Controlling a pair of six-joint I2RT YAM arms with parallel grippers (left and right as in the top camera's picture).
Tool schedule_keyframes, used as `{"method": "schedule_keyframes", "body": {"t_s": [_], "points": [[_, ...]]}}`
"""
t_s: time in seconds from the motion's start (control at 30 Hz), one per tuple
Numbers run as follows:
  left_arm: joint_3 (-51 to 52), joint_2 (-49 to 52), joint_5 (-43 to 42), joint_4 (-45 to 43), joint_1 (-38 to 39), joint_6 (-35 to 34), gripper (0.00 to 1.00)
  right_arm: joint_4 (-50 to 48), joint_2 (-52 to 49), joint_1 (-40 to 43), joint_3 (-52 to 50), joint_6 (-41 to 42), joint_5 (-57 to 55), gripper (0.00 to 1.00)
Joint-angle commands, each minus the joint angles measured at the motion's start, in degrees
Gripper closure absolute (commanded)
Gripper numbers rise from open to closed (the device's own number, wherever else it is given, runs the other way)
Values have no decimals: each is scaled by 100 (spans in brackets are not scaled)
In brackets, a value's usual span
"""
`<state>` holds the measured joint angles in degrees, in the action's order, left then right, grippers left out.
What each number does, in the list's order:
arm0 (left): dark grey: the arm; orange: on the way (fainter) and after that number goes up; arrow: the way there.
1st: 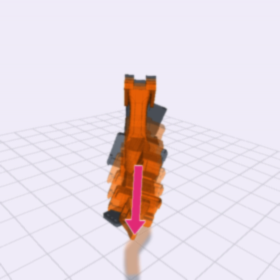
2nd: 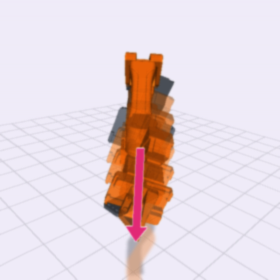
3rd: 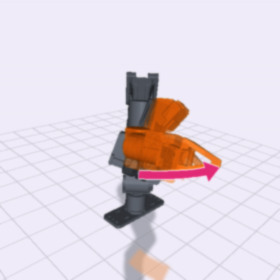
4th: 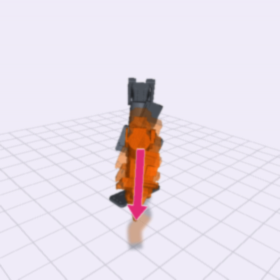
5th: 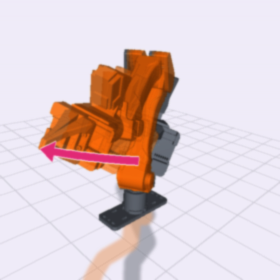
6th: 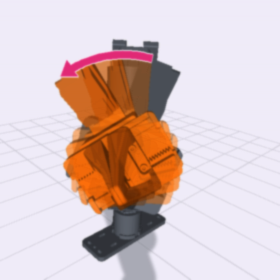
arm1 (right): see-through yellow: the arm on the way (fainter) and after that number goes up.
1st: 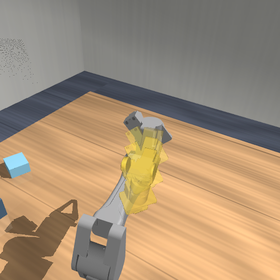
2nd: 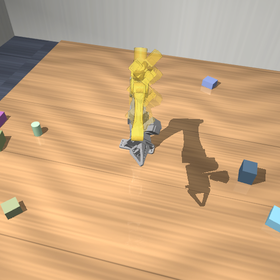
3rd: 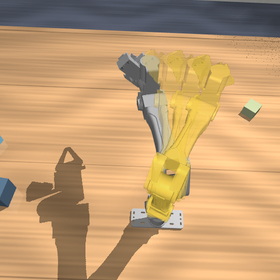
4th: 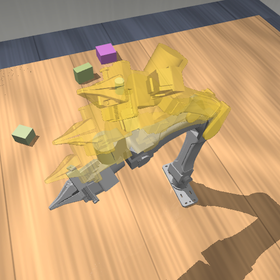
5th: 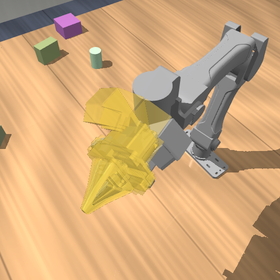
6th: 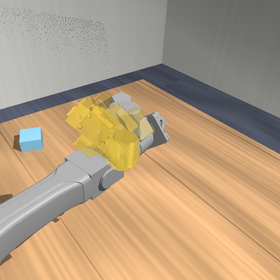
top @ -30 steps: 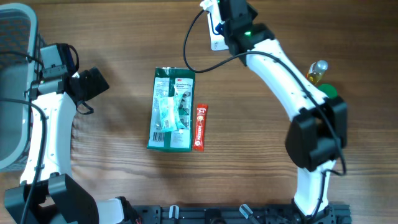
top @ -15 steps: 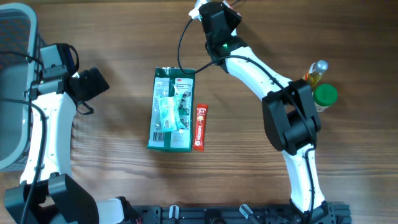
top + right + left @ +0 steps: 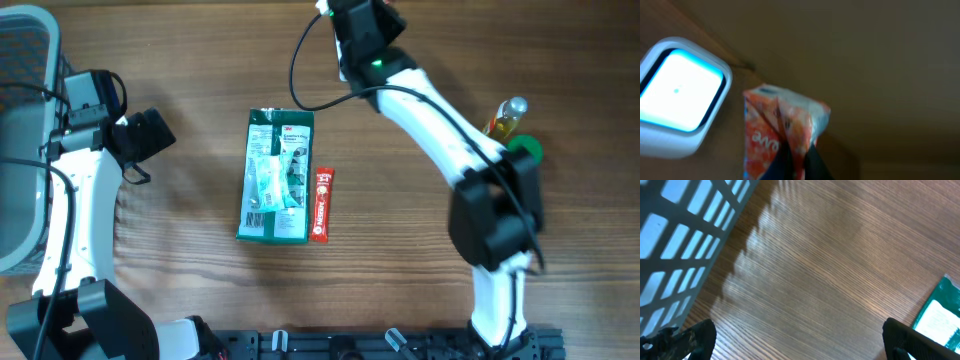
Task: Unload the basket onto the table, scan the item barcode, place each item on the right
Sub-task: 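Carry the Kleenex pack right and release it near the jar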
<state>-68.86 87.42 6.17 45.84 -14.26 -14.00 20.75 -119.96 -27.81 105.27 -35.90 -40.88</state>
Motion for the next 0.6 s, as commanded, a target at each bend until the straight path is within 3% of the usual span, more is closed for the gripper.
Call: {"method": "schedule_keyframes", "body": {"t_s": [0.0,0.13,0.27,0.4,0.57], "points": [[-52,-42,13,-13,-26,74,0,1644,1270,142,26,1663,903,96],[-52,-42,13,-13,-26,74,0,4131,1700,664,24,2824,3056,95],[-52,-42,13,-13,-26,74,0,5473,1665,1259,-627,3053,4050,96],[-52,-42,13,-13,-26,74,0,5143,1665,1582,-1722,3056,3659,95],[-52,-42,13,-13,-26,72,0,3871,1661,1753,-3034,3202,3161,94]]}}
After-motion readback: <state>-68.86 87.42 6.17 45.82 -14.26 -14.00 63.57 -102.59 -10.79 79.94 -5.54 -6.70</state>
